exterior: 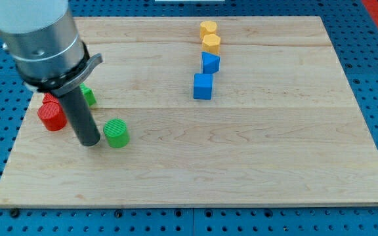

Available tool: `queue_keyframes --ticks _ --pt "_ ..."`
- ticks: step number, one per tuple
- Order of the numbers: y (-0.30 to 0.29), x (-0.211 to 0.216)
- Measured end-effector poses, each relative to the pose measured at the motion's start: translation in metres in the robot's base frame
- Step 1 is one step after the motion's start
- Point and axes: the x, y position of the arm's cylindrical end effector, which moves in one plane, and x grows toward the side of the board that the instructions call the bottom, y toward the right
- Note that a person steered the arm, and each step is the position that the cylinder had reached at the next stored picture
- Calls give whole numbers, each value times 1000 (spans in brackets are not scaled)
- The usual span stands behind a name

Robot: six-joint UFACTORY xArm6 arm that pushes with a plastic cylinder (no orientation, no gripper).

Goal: Slide green circle right a bit

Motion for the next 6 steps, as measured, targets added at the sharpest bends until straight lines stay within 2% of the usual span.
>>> queue_keyframes --ticks 1,2,3,4,5,6 --pt "49 4" --pt "116 -33" --pt "141 -40" --pt "102 -28" --pt "43 -43" --pt "67 -65"
